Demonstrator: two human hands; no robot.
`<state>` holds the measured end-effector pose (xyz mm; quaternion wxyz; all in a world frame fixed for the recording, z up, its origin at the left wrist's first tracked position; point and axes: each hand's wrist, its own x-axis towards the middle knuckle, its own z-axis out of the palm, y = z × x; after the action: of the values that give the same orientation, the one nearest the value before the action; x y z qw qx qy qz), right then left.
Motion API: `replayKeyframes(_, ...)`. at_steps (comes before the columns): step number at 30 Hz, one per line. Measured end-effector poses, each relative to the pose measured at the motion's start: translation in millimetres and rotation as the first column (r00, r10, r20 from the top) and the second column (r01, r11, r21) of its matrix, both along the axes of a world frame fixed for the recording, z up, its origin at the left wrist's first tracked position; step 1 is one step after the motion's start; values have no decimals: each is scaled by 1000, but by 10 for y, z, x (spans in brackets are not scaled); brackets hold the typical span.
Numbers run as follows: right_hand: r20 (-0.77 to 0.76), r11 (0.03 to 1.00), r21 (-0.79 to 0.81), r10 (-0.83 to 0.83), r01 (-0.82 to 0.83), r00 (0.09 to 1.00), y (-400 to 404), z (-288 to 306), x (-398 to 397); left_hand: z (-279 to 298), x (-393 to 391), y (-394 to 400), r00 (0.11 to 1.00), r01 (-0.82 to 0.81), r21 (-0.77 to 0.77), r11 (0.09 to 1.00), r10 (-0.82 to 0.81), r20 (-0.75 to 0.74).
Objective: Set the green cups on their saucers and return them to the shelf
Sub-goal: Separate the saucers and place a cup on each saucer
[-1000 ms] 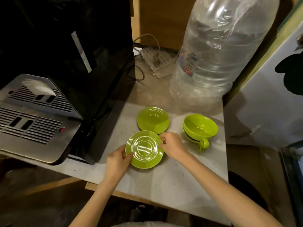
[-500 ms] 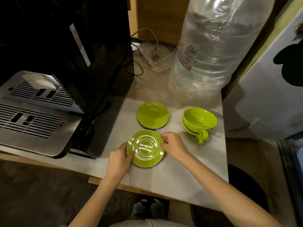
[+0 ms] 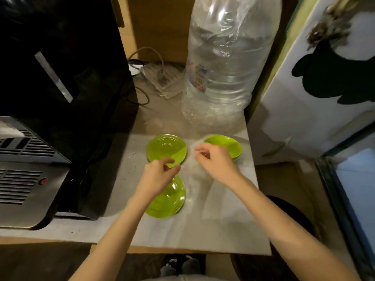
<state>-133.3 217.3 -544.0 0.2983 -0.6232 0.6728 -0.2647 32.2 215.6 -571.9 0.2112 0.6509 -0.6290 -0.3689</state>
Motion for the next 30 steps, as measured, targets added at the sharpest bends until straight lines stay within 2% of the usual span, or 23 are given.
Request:
replayKeyframes(3, 74, 979, -59, -192, 197, 979, -36, 113, -346, 89, -353, -148, 954, 114, 98, 989, -82, -289)
replayKeyframes(6, 39, 918, -63, -390, 392, 920, -46, 88, -687, 68, -619, -258, 916, 129, 154, 980, -57, -398)
replayKeyframes(9, -39, 899, 53, -432, 434, 901, -32, -91, -852, -12, -789, -335, 911, 106, 187, 977, -20, -412)
replayKeyframes(17, 124, 857, 272, -482, 438, 867, -72, -330, -840, -93, -911, -453, 926, 65, 229, 971, 27, -376)
replayKeyframes(24, 108, 880, 225, -449, 418, 887, -113, -279, -840, -45, -920, -461, 911, 37, 253, 967, 71, -406)
replayKeyframes(30, 155, 917, 120, -397, 381, 905, -251, -168, -711, 58, -730, -561, 890, 4, 175, 985, 77, -449)
